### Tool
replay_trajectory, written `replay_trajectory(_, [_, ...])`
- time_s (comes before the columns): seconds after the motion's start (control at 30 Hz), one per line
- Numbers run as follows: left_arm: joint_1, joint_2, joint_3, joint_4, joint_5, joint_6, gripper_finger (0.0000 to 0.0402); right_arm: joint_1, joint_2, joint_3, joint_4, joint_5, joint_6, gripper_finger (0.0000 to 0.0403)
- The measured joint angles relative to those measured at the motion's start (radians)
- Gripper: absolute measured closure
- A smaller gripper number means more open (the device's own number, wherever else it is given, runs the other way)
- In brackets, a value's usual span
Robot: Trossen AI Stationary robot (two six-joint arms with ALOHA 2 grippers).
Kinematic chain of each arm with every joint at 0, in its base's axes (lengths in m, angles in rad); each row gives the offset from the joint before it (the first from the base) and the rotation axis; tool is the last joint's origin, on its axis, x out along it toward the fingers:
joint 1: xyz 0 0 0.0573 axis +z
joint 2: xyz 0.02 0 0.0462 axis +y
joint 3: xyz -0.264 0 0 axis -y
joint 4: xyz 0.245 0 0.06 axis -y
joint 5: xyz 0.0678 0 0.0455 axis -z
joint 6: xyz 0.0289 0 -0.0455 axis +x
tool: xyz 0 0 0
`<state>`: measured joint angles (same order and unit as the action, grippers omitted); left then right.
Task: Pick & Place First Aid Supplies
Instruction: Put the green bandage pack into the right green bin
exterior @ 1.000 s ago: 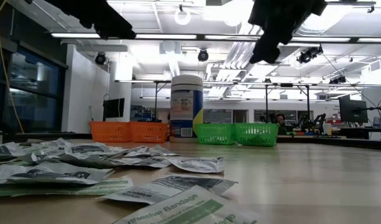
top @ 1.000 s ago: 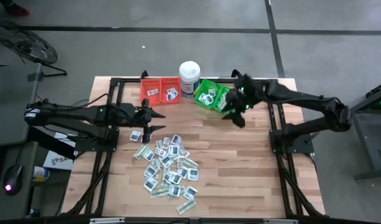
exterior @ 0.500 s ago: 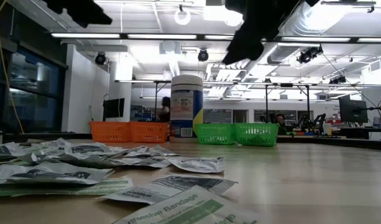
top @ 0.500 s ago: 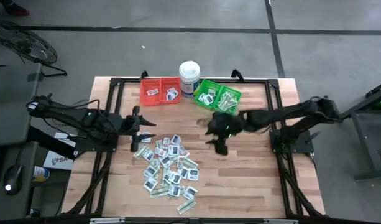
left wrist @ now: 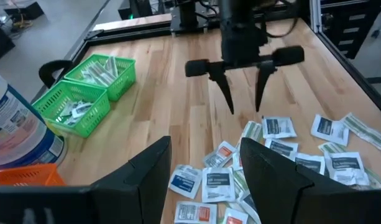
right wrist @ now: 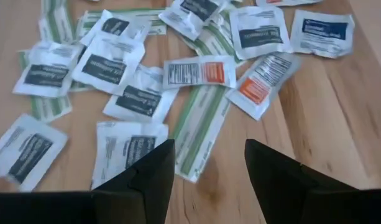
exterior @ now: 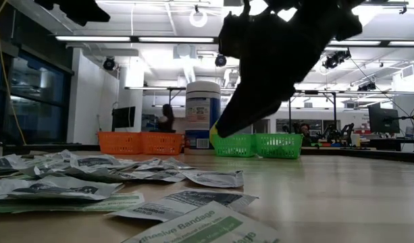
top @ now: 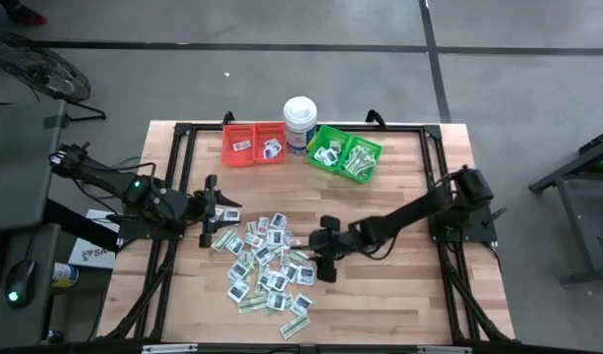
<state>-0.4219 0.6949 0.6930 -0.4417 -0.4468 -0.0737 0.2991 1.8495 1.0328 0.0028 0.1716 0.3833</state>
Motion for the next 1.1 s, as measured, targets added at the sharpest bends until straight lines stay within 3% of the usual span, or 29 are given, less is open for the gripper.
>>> replay_trajectory(0.3, [0.001,0.0,0.0,-0.028,0.014,-0.01,0.0213,0.067,0.077,0.0,0.065,0.137,0.009,0.0215])
replay_trajectory(0.7, [0.001,0.0,0.0,-0.032,0.021,-0.01,0.0213,0.068,0.147,0.0,0.134,0.172,0.028,0.0215])
replay_trajectory(0.97, [0.001,0.0,0.0,-0.032,0.025,-0.01,0.0213,0.069,0.159,0.007,-0.014,0.233,0.072,0.0215])
replay_trajectory(1.1, [0.001,0.0,0.0,-0.032,0.033,-0.01,0.0213,0.056,0.158,0.007,-0.083,0.206,0.12,0.0215])
